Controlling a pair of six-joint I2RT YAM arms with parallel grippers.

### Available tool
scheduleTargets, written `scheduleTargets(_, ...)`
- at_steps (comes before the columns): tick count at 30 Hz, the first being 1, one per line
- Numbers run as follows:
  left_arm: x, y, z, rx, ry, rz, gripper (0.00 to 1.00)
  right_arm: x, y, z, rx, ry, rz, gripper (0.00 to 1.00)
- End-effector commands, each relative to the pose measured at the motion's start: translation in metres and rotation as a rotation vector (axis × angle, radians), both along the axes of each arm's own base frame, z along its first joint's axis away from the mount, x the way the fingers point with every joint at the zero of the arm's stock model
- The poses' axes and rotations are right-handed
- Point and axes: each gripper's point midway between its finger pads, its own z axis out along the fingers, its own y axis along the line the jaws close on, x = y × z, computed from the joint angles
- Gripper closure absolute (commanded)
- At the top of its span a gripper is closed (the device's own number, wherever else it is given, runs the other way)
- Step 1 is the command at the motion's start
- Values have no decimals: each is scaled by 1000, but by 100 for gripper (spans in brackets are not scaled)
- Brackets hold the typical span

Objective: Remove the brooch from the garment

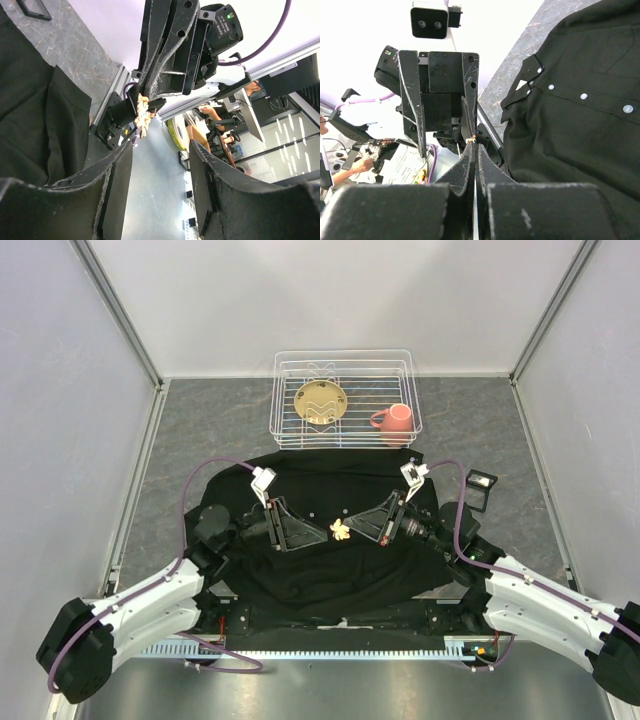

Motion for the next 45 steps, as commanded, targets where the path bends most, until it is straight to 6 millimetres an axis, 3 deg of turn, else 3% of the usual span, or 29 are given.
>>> scheduleTargets(1,-4,-3,23,-93,-20,-23,44,-6,1,25,85,-46,29,100)
scheduleTargets(9,-11,-9,28,-156,20,-54,48,-9,0,34,100,-64,40,100)
scheduleTargets(24,-3,-19,26,-141,54,-41,56,-11,0,35,127,-62,50,100)
scheduleTargets(45,-3,-24,30,-147,61,-49,76,-14,0,35,150,-51,64,100)
